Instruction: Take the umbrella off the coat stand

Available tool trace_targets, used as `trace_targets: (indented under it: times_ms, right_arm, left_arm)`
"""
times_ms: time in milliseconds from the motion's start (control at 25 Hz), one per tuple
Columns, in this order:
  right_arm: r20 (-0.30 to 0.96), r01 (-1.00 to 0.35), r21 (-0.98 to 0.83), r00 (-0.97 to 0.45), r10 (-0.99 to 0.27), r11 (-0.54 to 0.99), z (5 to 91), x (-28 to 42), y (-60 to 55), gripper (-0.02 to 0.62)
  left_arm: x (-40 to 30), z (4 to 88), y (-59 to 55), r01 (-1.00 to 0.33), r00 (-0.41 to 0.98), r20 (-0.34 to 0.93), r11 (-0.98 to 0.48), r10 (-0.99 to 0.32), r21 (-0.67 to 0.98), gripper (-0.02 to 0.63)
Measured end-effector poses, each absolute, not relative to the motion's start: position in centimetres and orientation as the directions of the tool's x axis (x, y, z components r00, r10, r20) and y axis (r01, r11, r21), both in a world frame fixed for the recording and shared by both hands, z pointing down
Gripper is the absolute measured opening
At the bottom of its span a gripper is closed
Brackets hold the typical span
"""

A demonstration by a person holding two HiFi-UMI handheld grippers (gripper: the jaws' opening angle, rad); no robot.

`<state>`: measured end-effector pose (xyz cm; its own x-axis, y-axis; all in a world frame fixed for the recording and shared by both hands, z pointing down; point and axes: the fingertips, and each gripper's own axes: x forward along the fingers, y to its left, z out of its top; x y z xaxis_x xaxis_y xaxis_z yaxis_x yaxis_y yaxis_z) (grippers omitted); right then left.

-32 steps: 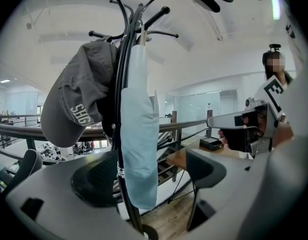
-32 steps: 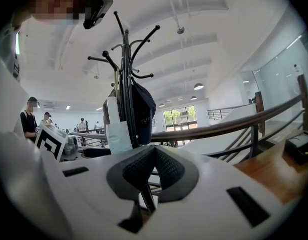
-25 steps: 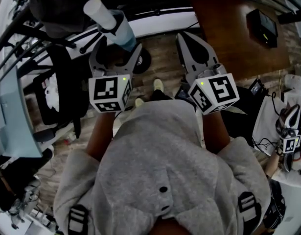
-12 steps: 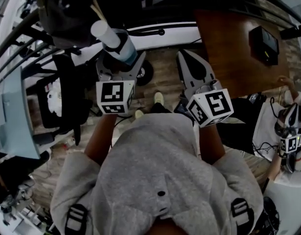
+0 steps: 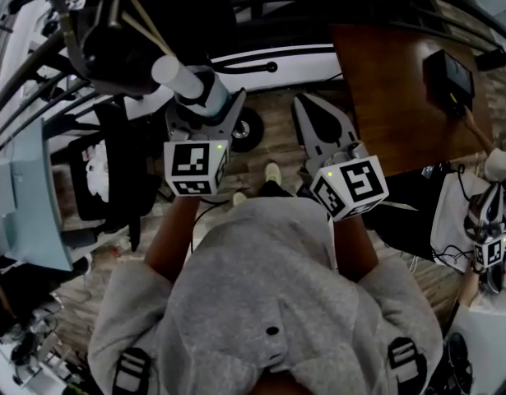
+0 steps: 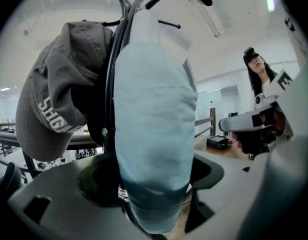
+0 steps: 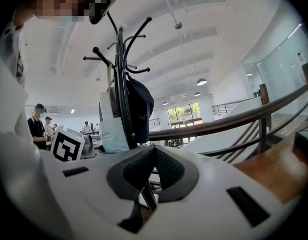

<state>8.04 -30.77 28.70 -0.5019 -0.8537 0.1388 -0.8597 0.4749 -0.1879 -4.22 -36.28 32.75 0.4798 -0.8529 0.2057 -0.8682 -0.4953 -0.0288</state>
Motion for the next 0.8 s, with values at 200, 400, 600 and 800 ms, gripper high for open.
trace_targets:
  times_ms: [200,400,600,800]
  right_arm:
    - [0.132,-0.856,-0.184,-0.508,-0.851,0.483,28.69,8.20,-30.91,0.009]
    - [0.136,-0.857,-0.187,-0.507,-0.851,0.480,28.52,8.33,-31.07,0.009]
    - [0.136,-0.854,-0.186,-0.511,-0.848,0.485,28.54,8.15,-31.20,0.009]
    - [0.133,-0.856,-0.179,-0.510,-0.850,0.485,28.02,8.02,-31.15,0.009]
  left_arm:
    - [-3.78,32.42,-36.28,-0.863,0.484,0.206,-0.503,-0.851,-0.049,0.360]
    - [-3.82,32.29,-36.55,-0.869,0.473,0.212,-0.493,-0.855,-0.046,0.305]
    - [-4.03,32.74,-36.59,-0.862,0.484,0.222,-0.505,-0.846,-0.046,0.290]
    - [-3.91,32.75,-35.94,-0.845,0.511,0.245,-0.534,-0.824,-0.034,0.284]
